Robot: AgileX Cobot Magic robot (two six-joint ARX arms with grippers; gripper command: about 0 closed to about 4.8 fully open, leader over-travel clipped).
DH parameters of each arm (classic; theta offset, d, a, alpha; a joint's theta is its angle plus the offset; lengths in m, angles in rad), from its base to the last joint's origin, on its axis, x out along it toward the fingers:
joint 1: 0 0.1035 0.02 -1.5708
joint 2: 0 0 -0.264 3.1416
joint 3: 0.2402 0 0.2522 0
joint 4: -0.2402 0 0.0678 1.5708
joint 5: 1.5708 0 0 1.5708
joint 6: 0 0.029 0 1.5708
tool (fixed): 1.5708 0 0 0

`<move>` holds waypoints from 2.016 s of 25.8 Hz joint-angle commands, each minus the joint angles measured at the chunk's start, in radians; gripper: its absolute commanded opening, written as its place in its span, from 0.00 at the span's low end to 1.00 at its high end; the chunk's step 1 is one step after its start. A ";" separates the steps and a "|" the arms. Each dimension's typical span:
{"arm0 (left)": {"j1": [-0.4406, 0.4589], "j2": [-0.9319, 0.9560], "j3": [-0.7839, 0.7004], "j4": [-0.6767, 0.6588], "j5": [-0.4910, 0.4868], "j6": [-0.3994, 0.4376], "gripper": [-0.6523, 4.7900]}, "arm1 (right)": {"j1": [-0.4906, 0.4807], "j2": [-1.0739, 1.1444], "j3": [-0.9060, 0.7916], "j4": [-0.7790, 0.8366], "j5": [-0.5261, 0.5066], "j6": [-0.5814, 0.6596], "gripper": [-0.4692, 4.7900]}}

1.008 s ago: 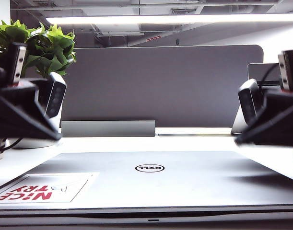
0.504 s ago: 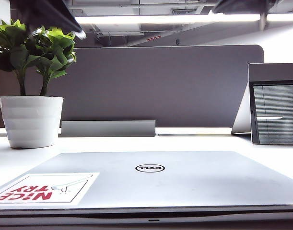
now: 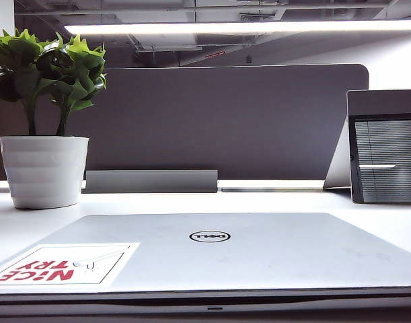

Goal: Close the laptop lid.

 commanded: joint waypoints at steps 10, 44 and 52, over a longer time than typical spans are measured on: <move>-0.001 -0.459 -0.420 0.233 -0.298 -0.037 0.11 | 0.002 -0.277 -0.198 0.031 0.121 0.007 0.08; -0.001 -0.571 -0.555 -0.057 -0.306 -0.040 0.11 | 0.001 -0.309 -0.261 -0.064 0.123 0.007 0.08; 0.000 -0.614 -0.613 -0.055 -0.618 -0.149 0.11 | 0.001 -0.309 -0.261 -0.064 0.122 0.007 0.08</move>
